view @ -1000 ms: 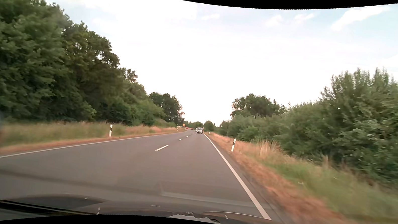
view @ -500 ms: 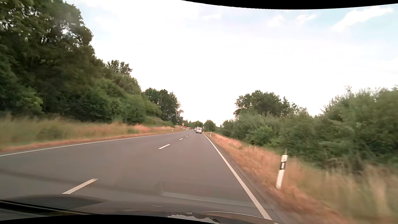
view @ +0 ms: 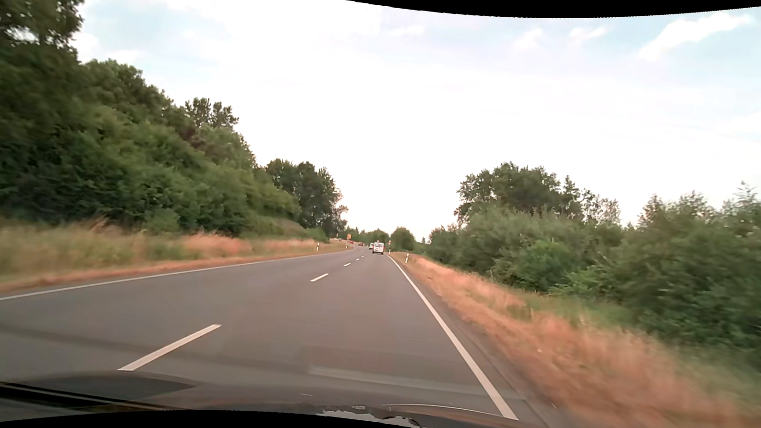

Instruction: Follow the waypoints while adhering to traffic rules and regulations

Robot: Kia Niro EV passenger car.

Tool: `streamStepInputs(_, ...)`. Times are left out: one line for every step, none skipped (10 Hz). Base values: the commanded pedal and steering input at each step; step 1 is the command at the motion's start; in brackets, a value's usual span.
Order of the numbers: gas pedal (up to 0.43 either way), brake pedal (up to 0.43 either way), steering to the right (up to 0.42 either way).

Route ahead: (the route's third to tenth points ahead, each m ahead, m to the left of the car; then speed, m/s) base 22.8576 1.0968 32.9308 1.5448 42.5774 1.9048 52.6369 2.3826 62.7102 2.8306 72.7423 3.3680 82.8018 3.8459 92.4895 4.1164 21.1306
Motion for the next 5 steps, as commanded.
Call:
streamStepInputs(0.098,0.0,-0.001)
streamStepInputs(0.098,0.0,-0.001)
streamStepInputs(0.098,0.0,-0.001)
streamStepInputs(0.098,0.0,-0.001)
streamStepInputs(0.098,0.0,-0.001)
